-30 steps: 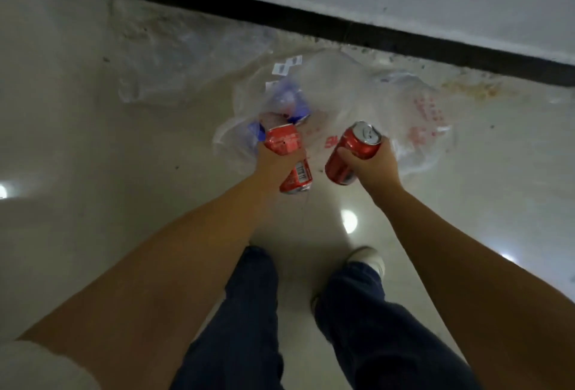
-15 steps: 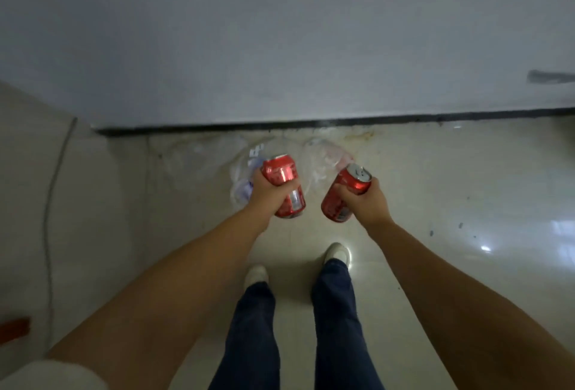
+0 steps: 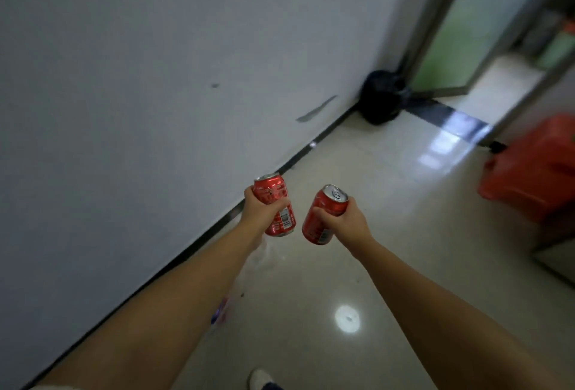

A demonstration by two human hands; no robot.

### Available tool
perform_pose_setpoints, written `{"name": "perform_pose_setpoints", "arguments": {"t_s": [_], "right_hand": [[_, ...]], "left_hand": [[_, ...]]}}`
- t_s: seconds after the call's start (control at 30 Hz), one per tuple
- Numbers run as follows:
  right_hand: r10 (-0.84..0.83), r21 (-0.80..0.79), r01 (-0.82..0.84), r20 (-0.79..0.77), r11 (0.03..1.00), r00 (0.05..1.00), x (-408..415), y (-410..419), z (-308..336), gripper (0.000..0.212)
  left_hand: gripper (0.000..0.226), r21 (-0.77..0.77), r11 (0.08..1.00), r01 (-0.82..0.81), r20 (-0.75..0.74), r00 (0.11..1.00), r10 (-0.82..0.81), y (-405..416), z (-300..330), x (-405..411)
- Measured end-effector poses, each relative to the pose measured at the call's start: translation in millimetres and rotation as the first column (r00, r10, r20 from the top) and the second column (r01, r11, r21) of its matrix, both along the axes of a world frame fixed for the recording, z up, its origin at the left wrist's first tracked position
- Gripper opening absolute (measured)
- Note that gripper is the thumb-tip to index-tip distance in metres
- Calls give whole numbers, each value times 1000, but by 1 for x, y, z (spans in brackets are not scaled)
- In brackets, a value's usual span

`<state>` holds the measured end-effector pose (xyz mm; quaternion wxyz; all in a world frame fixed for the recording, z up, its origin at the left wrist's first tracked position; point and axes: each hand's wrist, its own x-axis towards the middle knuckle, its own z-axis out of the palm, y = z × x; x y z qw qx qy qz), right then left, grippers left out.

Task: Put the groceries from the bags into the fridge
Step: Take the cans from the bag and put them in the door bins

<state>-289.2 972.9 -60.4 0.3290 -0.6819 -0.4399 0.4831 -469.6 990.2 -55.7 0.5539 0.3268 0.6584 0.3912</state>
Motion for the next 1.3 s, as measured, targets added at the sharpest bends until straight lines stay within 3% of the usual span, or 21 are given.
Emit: {"name": "perform_pose_setpoints", "arguments": {"t_s": [0.2,0.4,0.73,1.0,1.3], "right_hand": [[-276,119,267,62,956,959,162,-86,54,62],[-548,244,512,109,823,829,332,-232,98,60],[-797,409,698,147,588,586,526,-439,179,61],[-861,474,734,121,487,494,628,-480,209,61],[-865,504,713,170,488,472,765,-456,231,60]], "left_hand": [[69,112,939,325,-3,945,-327,-30,41,173],[68,215,818,533,38,833,-552,-127,80,365],[72,387,513,766,30,545,-838,-290,147,615],[80,450,371,812,-34,431,-902,-326,183,735],[79,521,314,794,-81,412,-908,-286,217,896]]}}
